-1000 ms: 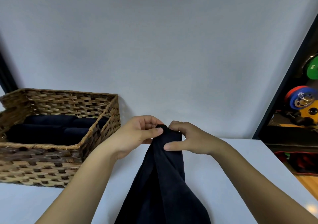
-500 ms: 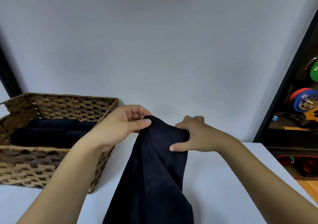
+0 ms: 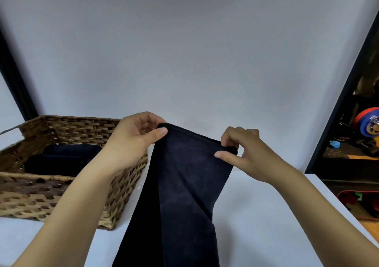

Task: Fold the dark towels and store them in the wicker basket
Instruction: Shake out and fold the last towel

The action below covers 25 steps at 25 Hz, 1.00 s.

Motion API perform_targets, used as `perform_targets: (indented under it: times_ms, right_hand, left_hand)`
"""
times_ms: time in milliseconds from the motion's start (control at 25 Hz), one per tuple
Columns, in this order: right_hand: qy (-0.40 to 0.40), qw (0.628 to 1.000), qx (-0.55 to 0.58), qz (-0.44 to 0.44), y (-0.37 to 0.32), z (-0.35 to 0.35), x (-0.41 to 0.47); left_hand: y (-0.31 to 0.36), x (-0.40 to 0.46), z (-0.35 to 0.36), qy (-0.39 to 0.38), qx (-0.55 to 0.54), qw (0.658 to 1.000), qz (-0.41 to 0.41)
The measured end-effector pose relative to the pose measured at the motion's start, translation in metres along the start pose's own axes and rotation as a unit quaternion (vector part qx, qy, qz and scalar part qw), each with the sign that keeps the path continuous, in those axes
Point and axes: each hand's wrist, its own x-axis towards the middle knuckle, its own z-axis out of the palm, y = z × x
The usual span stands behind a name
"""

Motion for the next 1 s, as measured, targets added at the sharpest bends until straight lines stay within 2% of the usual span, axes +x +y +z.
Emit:
perform_targets:
  times_ms: [280, 400, 440, 560, 600, 680, 800, 840, 880, 920, 960, 1000]
  right_hand:
    - [-0.068, 0.997, -0.01, 0.026, 0.011, 0.008, -0.003]
    - [-0.094, 0.991, -0.093, -0.01, 0.017, 0.013, -0.001]
    - [-0.079, 0.987, -0.137, -0.021, 0.019, 0.013, -0.001]
    - [0.034, 0.972, -0.227, -0.046, 0.025, 0.004, 0.004]
    - [0.058, 0.974, -0.212, -0.043, 0.022, -0.002, 0.006]
    - [0.052, 0.992, -0.112, -0.033, 0.012, -0.014, 0.009]
    - [-0.04, 0.991, 0.106, -0.065, -0.001, -0.021, 0.01]
    - [-0.077, 0.986, 0.136, -0.066, -0.006, -0.021, 0.01]
    - [-0.104, 0.985, 0.122, -0.058, -0.01, -0.021, 0.01]
    - [-0.114, 0.991, 0.055, -0.047, -0.009, -0.02, 0.011]
    - [-0.088, 0.992, -0.071, -0.053, -0.004, -0.019, 0.012]
    - [-0.032, 0.976, -0.199, -0.077, 0.0, -0.018, 0.015]
  left_hand:
    - [-0.003, -0.002, 0.005, 0.0, 0.048, 0.999, 0.001]
    - [-0.003, -0.004, 0.009, -0.006, 0.065, 0.998, 0.001]
    - [-0.003, -0.004, 0.01, -0.008, 0.067, 0.998, 0.002]
    - [0.0, -0.002, 0.006, 0.0, 0.072, 0.997, 0.005]
    - [0.002, -0.001, 0.004, 0.008, 0.069, 0.998, 0.007]
    - [0.007, 0.003, 0.001, 0.024, 0.051, 0.998, 0.011]
    - [0.011, 0.016, -0.002, 0.048, 0.003, 0.999, 0.002]
    - [0.011, 0.02, -0.004, 0.055, -0.002, 0.998, -0.004]
    - [0.011, 0.024, -0.006, 0.059, -0.001, 0.998, -0.01]
    - [0.011, 0.026, -0.007, 0.057, 0.004, 0.998, -0.011]
    - [0.01, 0.028, -0.007, 0.052, 0.012, 0.999, -0.011]
    - [0.01, 0.03, -0.005, 0.048, 0.027, 0.998, -0.008]
